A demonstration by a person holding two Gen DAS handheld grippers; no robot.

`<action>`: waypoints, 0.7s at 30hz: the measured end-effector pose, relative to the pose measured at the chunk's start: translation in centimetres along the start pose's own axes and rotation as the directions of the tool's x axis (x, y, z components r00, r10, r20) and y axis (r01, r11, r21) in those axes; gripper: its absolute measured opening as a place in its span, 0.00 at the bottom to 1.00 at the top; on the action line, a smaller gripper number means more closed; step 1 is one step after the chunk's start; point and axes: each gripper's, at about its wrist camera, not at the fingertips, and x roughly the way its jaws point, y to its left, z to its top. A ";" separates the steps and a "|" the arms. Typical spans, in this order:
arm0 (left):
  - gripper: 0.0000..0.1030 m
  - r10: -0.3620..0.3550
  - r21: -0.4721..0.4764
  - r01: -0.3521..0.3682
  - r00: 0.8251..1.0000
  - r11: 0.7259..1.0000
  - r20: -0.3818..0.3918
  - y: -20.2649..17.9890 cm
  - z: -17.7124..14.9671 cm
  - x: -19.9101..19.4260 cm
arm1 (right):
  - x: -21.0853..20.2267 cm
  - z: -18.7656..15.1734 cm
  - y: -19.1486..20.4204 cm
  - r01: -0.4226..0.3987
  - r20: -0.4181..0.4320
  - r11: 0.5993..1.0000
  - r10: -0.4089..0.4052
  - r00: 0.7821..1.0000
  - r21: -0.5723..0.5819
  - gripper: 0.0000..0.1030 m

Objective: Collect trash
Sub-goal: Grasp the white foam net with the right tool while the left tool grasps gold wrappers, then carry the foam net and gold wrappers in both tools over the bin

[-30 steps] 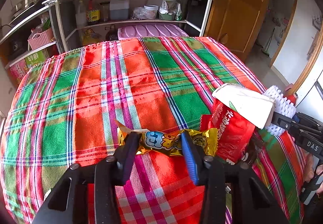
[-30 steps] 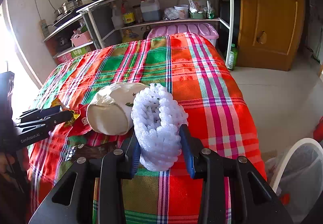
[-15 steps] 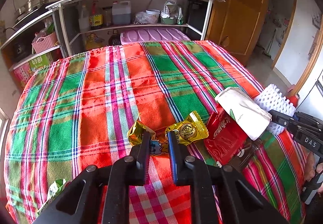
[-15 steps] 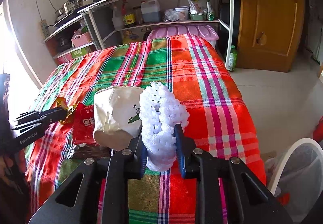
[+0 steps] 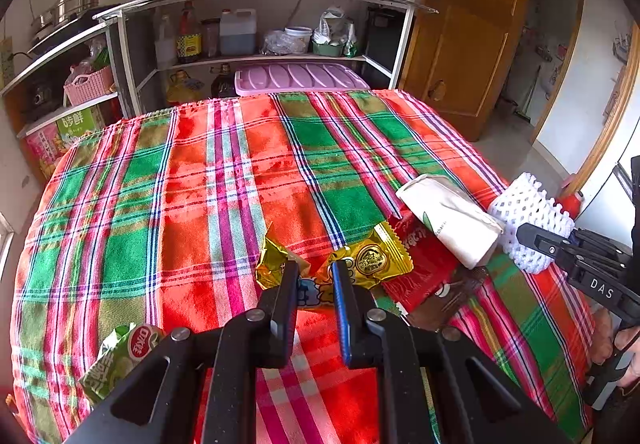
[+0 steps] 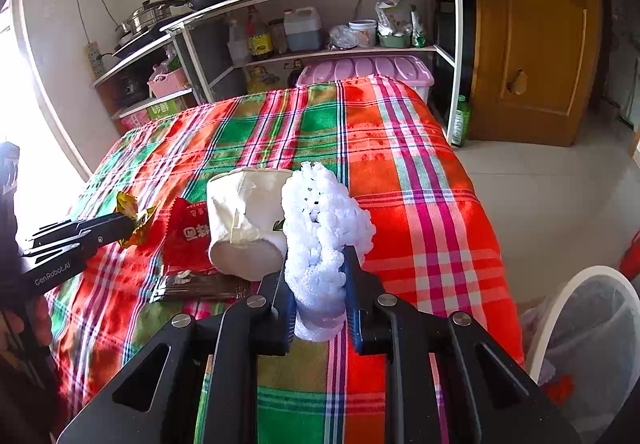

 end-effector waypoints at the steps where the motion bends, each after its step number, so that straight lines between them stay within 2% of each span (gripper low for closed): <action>1: 0.16 -0.003 0.003 0.003 1.000 1.000 0.004 -0.2 -0.1 -0.3 | -0.2 0.0 0.0 0.000 0.003 1.000 0.000 1.000 0.001 0.20; 11: 0.16 -0.020 0.027 0.019 0.999 0.999 0.039 -2.1 -0.3 -2.9 | -3.3 -0.9 0.0 -0.002 0.048 1.000 0.001 0.999 0.016 0.20; 21: 0.16 -0.108 0.107 0.102 0.993 0.989 0.054 -7.5 -0.4 -4.4 | -7.5 -2.5 -1.9 0.036 0.090 0.997 -0.042 0.995 0.063 0.20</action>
